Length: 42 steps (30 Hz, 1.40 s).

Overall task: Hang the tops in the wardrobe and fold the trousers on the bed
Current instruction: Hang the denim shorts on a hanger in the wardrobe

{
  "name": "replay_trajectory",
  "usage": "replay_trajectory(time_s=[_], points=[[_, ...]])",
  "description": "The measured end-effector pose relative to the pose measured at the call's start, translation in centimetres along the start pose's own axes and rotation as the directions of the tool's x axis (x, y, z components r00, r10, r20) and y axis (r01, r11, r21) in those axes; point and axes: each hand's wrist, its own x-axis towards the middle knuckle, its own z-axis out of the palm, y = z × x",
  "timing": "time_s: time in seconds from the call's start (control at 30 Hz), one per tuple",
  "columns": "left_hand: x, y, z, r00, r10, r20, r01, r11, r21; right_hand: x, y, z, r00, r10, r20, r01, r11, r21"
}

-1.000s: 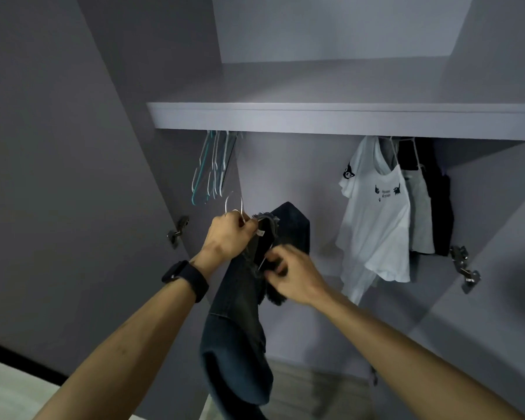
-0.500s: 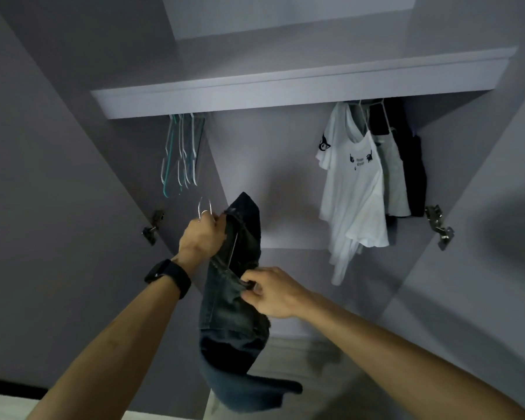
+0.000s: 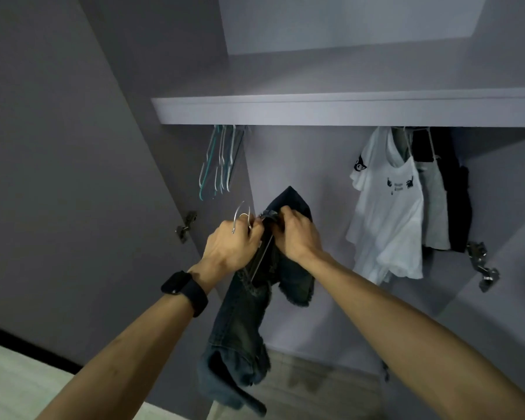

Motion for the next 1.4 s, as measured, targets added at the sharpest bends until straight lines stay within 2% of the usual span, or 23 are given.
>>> replay_trajectory(time_s=[0.1, 0.2, 0.27, 0.33, 0.43, 0.53, 0.63, 0.67, 0.7, 0.77, 0.8, 0.87, 1.03, 1.13, 1.3, 1.4], points=[[0.2, -0.6, -0.5, 1.000, -0.005, -0.021, 0.008, 0.993, 0.121, 0.3, 0.0, -0.4, 0.999, 0.014, -0.045, -0.020, 0.991, -0.135], [0.5, -1.8, -0.5, 0.998, -0.069, 0.008, 0.067, 0.987, 0.149, -1.1, 1.3, -0.4, 1.000, -0.005, 0.010, 0.007, 0.960, -0.279], [0.5, -2.2, -0.2, 0.995, -0.095, 0.027, 0.090, 0.986, 0.143, -2.7, 2.6, -0.1, 0.997, 0.001, 0.075, 0.023, 0.952, -0.307], [0.6, -2.1, 0.2, 0.995, -0.091, 0.039, 0.086, 0.989, 0.124, -4.6, 3.7, 0.7, 0.984, -0.043, 0.175, 0.089, 0.960, -0.265], [0.8, -1.1, 1.0, 0.998, -0.056, 0.038, 0.052, 0.993, 0.103, -7.5, 4.1, 2.2, 0.942, -0.102, 0.319, 0.133, 0.988, -0.079], [0.9, 0.0, 1.9, 0.997, -0.034, 0.075, 0.027, 0.996, 0.085, -8.6, 3.9, 3.2, 0.967, -0.031, 0.253, 0.003, 0.994, 0.109], [1.1, 0.4, 2.1, 0.992, -0.011, 0.126, 0.007, 0.999, 0.033, -7.4, 3.7, 2.6, 0.918, 0.091, 0.386, -0.156, 0.978, 0.139], [1.2, 0.3, 2.0, 0.991, -0.001, 0.135, -0.002, 1.000, 0.022, -6.9, 3.9, 2.3, 0.913, 0.144, 0.381, -0.212, 0.967, 0.143], [1.3, 0.3, 1.8, 0.990, 0.010, 0.137, -0.012, 1.000, 0.016, -6.4, 4.0, 1.8, 0.928, 0.202, 0.312, -0.261, 0.952, 0.160], [1.6, 0.3, 1.3, 0.991, 0.030, 0.127, -0.030, 1.000, 0.001, -5.3, 3.9, 0.8, 0.957, 0.281, 0.078, -0.291, 0.938, 0.189], [1.7, 0.4, 1.1, 0.992, 0.039, 0.121, -0.038, 0.999, -0.006, -4.7, 3.6, 0.3, 0.962, 0.273, -0.015, -0.266, 0.947, 0.180], [1.8, 0.7, 0.7, 0.992, 0.048, 0.114, -0.047, 0.999, -0.009, -3.3, 2.9, -0.5, 0.981, 0.172, -0.094, -0.161, 0.980, 0.117], [1.9, 1.4, 0.7, 0.996, 0.053, 0.071, -0.057, 0.997, 0.048, -0.9, 1.1, -1.9, 0.982, -0.109, -0.152, 0.092, 0.989, -0.114], [2.3, 1.0, 0.6, 0.997, 0.069, 0.042, -0.075, 0.984, 0.160, -0.7, -0.2, -2.5, 0.970, -0.194, -0.144, 0.181, 0.978, -0.100], [2.8, 0.3, 1.1, 0.999, 0.020, 0.048, -0.028, 0.984, 0.177, -2.4, -0.5, -1.9, 0.966, -0.237, -0.099, 0.236, 0.971, -0.027], [3.1, 0.1, 0.8, 0.994, 0.074, 0.086, -0.089, 0.980, 0.178, -2.6, 0.3, -1.0, 0.985, -0.163, -0.050, 0.161, 0.986, -0.042]])
